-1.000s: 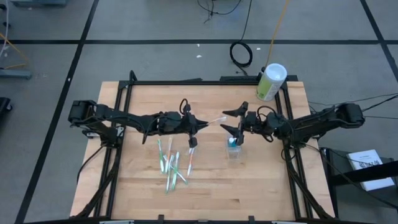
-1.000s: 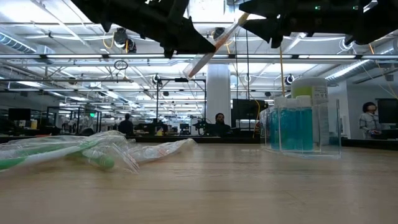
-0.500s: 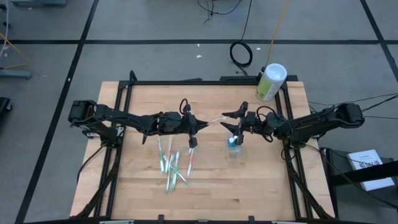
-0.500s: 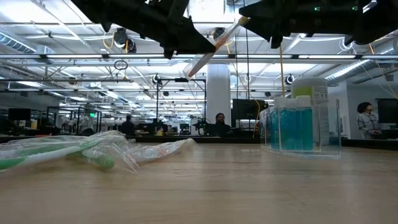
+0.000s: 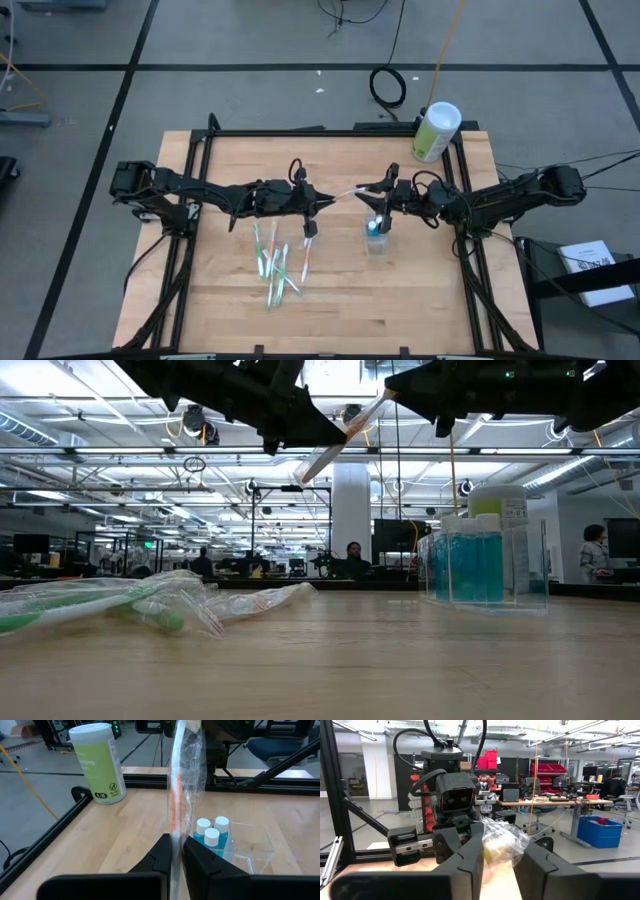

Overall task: Pick & Place toothbrushing station
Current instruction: Put the orange toothbrush into the top of the transparent organizer

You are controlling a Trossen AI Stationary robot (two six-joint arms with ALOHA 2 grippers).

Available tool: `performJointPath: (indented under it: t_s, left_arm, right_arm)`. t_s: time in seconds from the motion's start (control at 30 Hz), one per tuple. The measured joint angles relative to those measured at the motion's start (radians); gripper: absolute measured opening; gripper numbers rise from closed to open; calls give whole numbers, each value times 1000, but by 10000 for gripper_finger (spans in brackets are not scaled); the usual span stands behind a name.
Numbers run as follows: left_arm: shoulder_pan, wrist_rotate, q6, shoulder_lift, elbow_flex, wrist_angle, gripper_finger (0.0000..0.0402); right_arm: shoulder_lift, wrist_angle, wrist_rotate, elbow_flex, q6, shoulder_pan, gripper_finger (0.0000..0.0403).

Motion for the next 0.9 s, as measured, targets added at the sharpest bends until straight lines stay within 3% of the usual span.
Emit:
performJointPath:
  t_s: [0.27,0.63,0.8,0.9]
  left_arm:
    - [-8,-23,7,0,0,5,43]
    - [-84,-79,28,-1,0,33,232]
    - [-116,-80,51,-12,0,34,285]
    - [-127,-84,79,-22,0,27,303]
  right_arm:
    - [-1,1,0,0,-12,0,39]
    - [-24,-15,0,0,-18,0,26]
    - [-106,-91,13,0,-15,0,24]
    - [-179,-191,91,9,-3,1,25]
